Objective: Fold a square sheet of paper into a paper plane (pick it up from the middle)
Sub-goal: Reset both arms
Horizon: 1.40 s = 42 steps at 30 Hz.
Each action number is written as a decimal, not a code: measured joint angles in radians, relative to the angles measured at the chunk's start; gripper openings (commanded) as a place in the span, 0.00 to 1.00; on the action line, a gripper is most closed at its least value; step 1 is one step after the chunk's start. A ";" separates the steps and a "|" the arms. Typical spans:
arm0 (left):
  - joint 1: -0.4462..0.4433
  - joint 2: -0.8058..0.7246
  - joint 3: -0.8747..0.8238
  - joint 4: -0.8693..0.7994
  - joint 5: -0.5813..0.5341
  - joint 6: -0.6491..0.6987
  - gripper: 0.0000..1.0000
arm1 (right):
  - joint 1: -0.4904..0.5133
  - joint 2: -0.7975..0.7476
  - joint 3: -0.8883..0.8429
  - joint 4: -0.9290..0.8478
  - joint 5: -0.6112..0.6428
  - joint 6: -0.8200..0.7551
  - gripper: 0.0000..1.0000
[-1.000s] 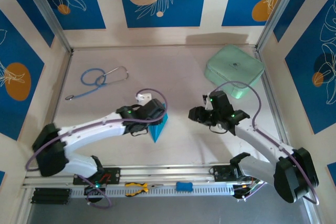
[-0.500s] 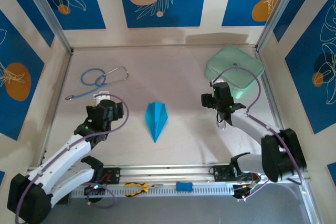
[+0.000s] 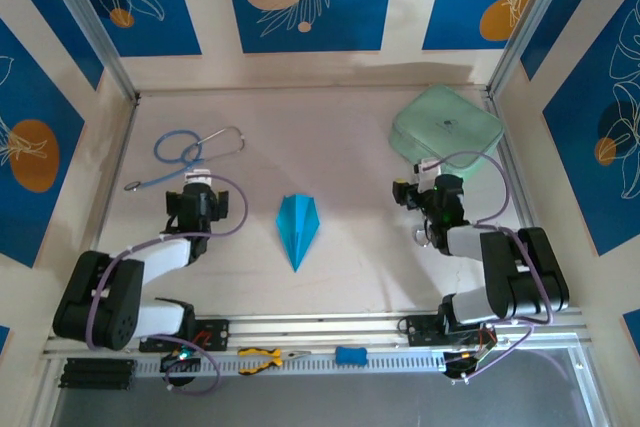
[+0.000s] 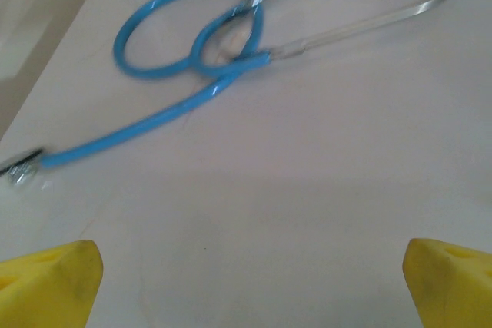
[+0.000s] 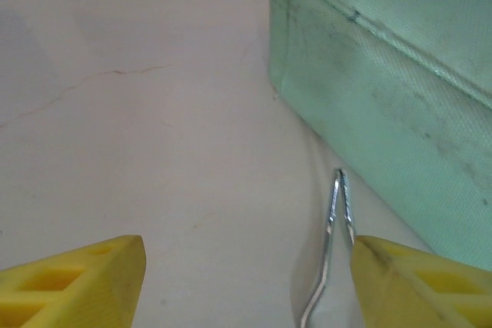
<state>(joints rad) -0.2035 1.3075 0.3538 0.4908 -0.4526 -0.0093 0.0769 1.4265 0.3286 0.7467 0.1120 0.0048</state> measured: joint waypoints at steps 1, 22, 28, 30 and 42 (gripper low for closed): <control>0.016 0.014 -0.011 0.069 0.029 0.001 1.00 | -0.010 0.032 -0.012 0.053 -0.014 0.002 0.73; 0.123 0.265 -0.007 0.492 0.217 0.012 1.00 | -0.068 0.098 0.079 0.072 -0.007 0.087 0.99; 0.123 0.265 -0.007 0.492 0.217 0.012 1.00 | -0.068 0.098 0.079 0.072 -0.007 0.087 0.99; 0.123 0.265 -0.007 0.492 0.217 0.012 1.00 | -0.068 0.098 0.079 0.072 -0.007 0.087 0.99; 0.123 0.265 -0.007 0.492 0.217 0.012 1.00 | -0.068 0.098 0.079 0.072 -0.007 0.090 0.99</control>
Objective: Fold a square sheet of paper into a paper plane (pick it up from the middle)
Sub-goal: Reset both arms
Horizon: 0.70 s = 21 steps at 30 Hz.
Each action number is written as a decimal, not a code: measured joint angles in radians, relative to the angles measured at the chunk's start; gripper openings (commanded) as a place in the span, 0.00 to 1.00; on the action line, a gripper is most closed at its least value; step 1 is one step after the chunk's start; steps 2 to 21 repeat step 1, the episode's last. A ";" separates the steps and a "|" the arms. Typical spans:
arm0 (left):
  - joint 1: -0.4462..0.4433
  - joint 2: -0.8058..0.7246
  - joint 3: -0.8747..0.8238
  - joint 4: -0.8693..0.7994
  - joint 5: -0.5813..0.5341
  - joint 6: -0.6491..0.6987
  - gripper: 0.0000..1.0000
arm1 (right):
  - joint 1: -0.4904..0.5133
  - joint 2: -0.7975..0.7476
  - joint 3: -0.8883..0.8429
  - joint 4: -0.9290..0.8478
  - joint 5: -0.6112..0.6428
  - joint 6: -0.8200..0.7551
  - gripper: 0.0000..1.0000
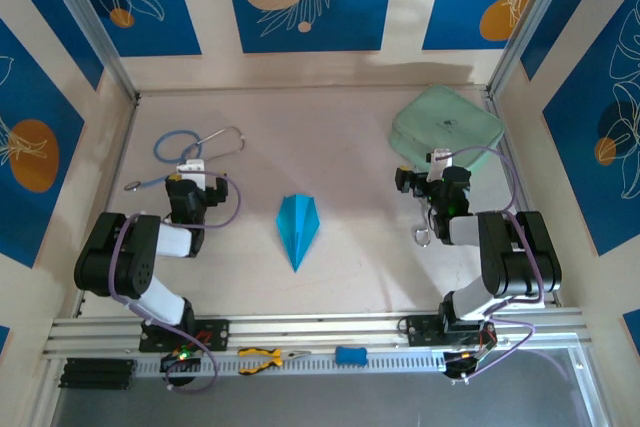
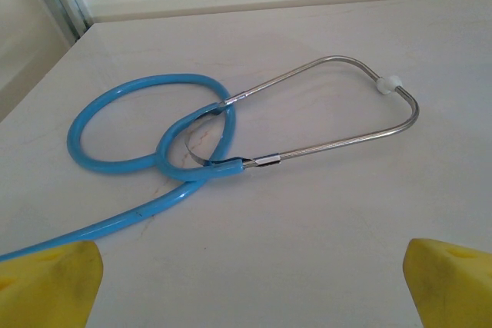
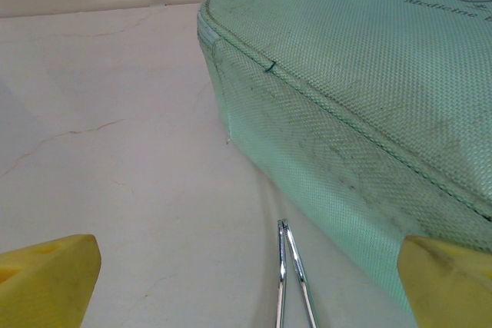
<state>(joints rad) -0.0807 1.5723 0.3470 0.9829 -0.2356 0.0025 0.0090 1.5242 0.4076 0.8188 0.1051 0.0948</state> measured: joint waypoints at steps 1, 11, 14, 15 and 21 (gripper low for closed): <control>0.000 0.000 0.000 0.000 0.000 0.000 1.00 | 0.000 0.000 0.000 0.000 0.000 0.000 0.99; 0.000 0.000 0.000 0.000 0.000 0.000 1.00 | 0.000 0.000 0.000 0.000 0.000 0.000 0.99; 0.000 0.000 0.000 0.000 0.000 0.000 1.00 | 0.000 0.000 0.000 0.000 0.000 0.000 0.99; 0.000 0.000 0.000 0.000 0.000 0.000 1.00 | 0.000 0.000 0.000 0.000 0.000 0.000 0.99; 0.000 0.000 0.000 0.000 0.000 0.000 1.00 | 0.000 0.000 0.000 0.000 0.000 0.000 0.99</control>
